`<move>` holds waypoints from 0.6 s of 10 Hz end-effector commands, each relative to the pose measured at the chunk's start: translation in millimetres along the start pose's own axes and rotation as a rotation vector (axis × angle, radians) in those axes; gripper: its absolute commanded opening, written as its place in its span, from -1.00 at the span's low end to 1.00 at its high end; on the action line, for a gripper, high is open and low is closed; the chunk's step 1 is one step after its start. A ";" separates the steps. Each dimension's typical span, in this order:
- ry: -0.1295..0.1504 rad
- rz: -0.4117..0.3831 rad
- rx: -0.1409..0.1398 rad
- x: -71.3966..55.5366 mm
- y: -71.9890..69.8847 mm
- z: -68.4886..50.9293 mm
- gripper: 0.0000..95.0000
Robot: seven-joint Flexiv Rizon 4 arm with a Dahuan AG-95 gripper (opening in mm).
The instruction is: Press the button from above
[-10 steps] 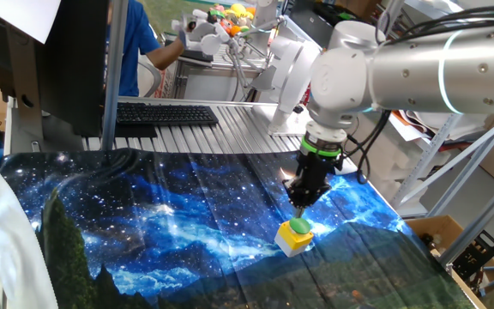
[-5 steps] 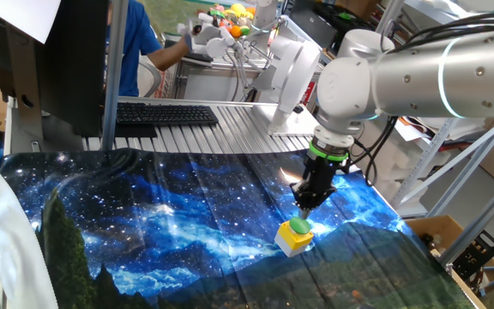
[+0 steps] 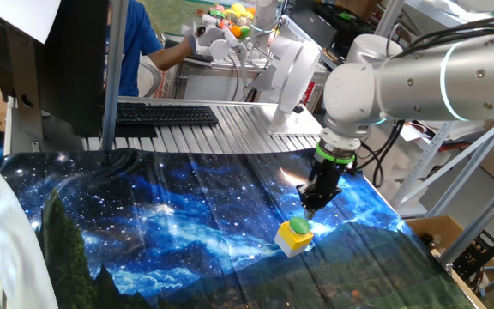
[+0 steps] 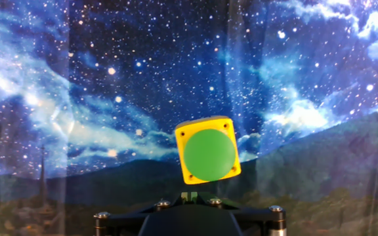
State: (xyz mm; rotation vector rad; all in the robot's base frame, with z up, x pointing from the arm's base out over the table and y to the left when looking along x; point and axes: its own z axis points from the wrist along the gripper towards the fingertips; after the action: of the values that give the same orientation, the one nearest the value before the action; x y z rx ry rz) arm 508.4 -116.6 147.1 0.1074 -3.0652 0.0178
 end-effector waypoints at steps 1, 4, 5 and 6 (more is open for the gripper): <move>-0.001 -0.011 0.006 -2.9 -3.4 0.4 -1.00; -0.002 -0.047 0.006 -10.4 -21.4 0.6 -1.00; -0.005 -0.057 0.004 -11.7 -27.4 1.1 -1.00; -0.005 -0.061 0.004 -12.1 -29.1 1.2 -1.00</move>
State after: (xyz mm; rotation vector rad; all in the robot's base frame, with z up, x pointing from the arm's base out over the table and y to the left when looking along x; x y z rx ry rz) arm 523.4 -146.2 144.8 0.2044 -3.0649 0.0173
